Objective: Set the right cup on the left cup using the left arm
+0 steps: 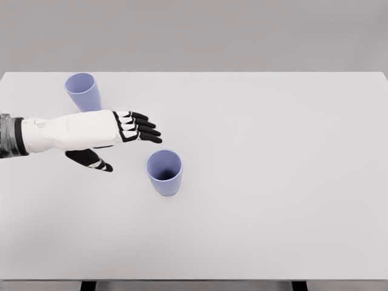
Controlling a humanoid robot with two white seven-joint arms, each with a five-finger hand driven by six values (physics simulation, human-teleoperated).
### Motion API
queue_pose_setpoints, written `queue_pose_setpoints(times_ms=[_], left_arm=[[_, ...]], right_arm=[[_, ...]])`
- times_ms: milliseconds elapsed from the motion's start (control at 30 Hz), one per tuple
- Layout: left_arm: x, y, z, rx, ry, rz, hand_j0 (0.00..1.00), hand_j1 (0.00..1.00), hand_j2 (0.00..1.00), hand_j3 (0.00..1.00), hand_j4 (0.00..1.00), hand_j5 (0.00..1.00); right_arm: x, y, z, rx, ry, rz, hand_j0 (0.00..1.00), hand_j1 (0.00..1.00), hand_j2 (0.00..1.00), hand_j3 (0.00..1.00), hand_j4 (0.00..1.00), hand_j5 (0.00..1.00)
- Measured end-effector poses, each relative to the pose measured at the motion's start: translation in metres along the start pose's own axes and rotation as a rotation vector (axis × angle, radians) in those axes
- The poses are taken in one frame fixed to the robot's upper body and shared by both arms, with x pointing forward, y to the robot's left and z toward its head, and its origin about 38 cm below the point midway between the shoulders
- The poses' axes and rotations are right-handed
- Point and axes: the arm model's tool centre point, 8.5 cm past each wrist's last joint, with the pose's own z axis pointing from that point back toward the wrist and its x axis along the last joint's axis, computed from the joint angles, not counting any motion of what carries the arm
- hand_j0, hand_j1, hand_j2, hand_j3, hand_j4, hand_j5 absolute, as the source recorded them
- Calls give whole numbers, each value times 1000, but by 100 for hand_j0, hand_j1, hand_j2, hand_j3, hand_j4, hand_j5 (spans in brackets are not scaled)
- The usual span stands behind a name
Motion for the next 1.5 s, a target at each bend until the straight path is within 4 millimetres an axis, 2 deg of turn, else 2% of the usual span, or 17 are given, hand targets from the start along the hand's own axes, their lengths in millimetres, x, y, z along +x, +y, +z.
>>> queue_pose_setpoints(times_ms=[67,200,333,567,667,800,1033,1100,1200,1300,1400,1500], left_arm=[[1,3,-3,1,-9,-7,100,100,100,100,100,100],[1,36,-3,35,-14,-74,100,100,100,100,100,100],[1,28,-4,14,-18,-49,100,100,100,100,100,100],[2,28,-8,8,-29,-45,100,100,100,100,100,100],[4,18,-16,-34,-49,-32,100,100,100,100,100,100],[6,17,-27,-97,-76,-42,100,100,100,100,100,100],[1,20,-27,-111,-71,-27,100,100,100,100,100,100],[-17,34,-16,-90,-9,-31,100,100,100,100,100,100],[-60,37,5,-66,123,20,100,100,100,100,100,100],[-99,55,26,-22,253,39,100,100,100,100,100,100],[-132,53,44,2,360,89,100,100,100,100,100,100],[-153,46,52,14,427,133,100,100,100,100,100,100]], right_arm=[[-1,0,0,0,2,0,100,100,100,100,100,100],[-1,0,0,0,2,-1,100,100,100,100,100,100],[-1,0,0,0,2,-1,100,100,100,100,100,100],[-1,0,0,0,2,-1,100,100,100,100,100,100],[-1,0,0,0,2,-1,100,100,100,100,100,100],[-1,0,0,0,2,-1,100,100,100,100,100,100],[-1,0,0,0,2,-1,100,100,100,100,100,100],[-1,0,0,0,2,-1,100,100,100,100,100,100],[-1,0,0,0,2,-1,100,100,100,100,100,100],[-1,0,0,0,2,-1,100,100,100,100,100,100],[-1,0,0,0,2,-1,100,100,100,100,100,100],[-1,0,0,0,2,-1,100,100,100,100,100,100]])
